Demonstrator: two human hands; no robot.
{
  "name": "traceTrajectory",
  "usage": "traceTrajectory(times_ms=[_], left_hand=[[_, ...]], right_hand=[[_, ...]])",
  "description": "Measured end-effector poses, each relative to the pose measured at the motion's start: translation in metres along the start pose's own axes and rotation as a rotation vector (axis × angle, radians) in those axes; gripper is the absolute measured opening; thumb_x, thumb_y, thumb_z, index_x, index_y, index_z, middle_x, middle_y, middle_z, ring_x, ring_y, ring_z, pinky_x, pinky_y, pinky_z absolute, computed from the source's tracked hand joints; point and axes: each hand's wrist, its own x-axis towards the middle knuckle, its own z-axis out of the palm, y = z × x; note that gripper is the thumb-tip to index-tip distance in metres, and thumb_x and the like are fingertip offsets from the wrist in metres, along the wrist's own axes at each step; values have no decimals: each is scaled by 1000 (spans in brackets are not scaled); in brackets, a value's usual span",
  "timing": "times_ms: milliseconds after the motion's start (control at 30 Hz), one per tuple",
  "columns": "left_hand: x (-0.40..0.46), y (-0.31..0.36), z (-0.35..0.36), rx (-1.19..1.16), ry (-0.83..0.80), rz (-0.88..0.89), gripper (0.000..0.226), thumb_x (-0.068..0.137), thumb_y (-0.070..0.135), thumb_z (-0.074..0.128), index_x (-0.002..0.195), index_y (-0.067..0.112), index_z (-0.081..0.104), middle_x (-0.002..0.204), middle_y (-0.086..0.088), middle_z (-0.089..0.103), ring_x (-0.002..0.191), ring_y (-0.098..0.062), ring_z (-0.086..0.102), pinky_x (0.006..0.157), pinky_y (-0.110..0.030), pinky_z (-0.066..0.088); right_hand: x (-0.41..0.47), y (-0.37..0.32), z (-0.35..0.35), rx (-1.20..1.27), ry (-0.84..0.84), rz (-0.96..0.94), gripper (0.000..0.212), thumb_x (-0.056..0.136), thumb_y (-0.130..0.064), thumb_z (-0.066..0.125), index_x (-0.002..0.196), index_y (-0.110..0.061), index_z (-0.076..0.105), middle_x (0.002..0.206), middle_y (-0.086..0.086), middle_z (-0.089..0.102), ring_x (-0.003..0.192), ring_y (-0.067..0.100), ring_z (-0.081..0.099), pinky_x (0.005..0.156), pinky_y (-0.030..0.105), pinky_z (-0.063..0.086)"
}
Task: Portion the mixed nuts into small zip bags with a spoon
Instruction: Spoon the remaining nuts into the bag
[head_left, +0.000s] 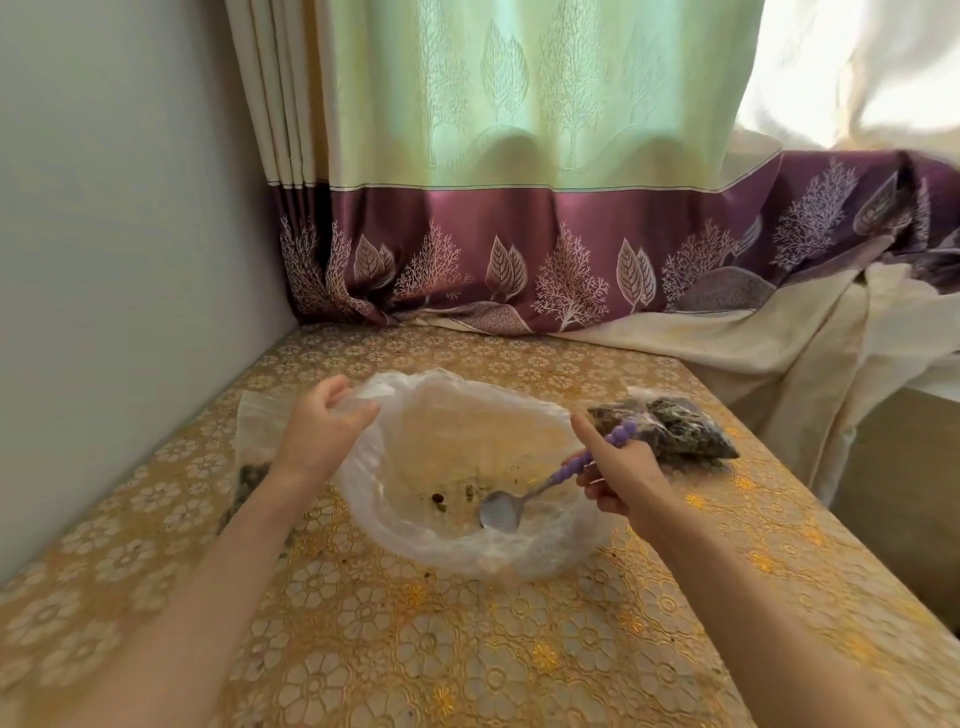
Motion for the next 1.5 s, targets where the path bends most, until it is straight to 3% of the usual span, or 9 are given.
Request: traceTrajectory(times_ms=[100,233,367,433,500,733,933,1367,1500], left_hand=[[-9,-13,3,-49,-26,-29,55,86,37,62,135,18,46,118,5,60,96,-5,58,79,-22,47],[-17,-25,9,-101,-43,-23,63,81,41,67,136,29,40,100,22,53,88,4,54,65,-19,46],[-19,-26,17,-89,18,26,54,84,31,66,132,27,42,103,14,55,80,7,55,65,-15,45],[-19,-20,19,-75,48,71,40,86,28,64,120,32,44,92,22,53,69,16,57,56,-5,43],[-18,-12,19,-71,64,102,30,87,26,63,109,36,45,85,28,52,66,24,54,53,-5,41],[-17,20,20,-36,31,211,28,88,26,62,115,20,58,100,3,66,85,-13,65,74,-34,56],[-20,40,24,8,-3,292,28,88,25,62,115,16,60,101,1,66,92,-19,64,82,-45,53],[-24,71,38,112,8,417,29,90,18,57,118,19,58,104,9,60,97,-13,57,88,-40,50],[-25,74,39,82,-19,405,30,91,17,56,121,16,57,108,4,61,101,-18,59,89,-45,50]], right_hand=[[-2,4,-6,69,-110,-5,49,87,-45,63,70,-1,74,55,2,58,43,7,45,37,16,33],[-8,5,-10,50,-178,-147,25,91,-20,62,90,4,67,67,7,63,52,11,54,43,19,39],[-16,4,-7,34,-21,-327,22,91,-12,60,87,9,61,63,11,66,47,15,56,39,21,40],[-17,3,-3,-31,39,-388,22,93,-12,57,84,8,60,65,12,69,46,17,57,39,23,42],[-17,4,2,-109,94,-431,21,94,-13,56,80,3,60,64,10,70,44,15,58,39,23,43],[-12,14,14,-40,224,-403,23,94,-14,55,79,2,61,60,6,69,41,14,58,39,22,46],[-9,23,16,103,217,-285,29,94,-13,53,81,10,65,55,5,68,43,14,59,42,22,48],[-13,24,17,297,145,-153,31,93,-8,52,69,3,67,65,15,70,48,15,62,44,20,50],[-14,20,18,374,119,-98,34,93,-6,50,64,0,67,67,15,71,50,15,63,45,19,51]])
